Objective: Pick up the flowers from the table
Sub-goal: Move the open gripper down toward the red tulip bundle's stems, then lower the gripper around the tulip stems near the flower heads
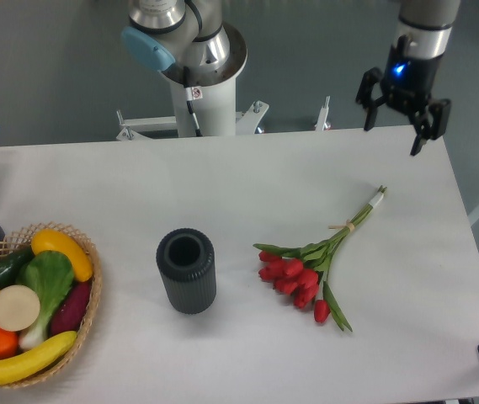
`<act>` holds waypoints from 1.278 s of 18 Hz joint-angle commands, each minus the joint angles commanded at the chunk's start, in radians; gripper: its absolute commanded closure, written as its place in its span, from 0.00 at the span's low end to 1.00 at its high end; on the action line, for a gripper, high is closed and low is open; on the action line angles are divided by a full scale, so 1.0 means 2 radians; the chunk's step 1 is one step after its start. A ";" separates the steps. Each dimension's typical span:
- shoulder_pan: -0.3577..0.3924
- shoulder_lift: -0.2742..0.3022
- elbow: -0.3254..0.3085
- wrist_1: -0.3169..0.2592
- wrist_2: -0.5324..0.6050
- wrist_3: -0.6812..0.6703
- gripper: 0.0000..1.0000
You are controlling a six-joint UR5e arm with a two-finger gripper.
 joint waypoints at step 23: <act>-0.084 -0.178 0.006 0.106 0.056 -0.084 0.00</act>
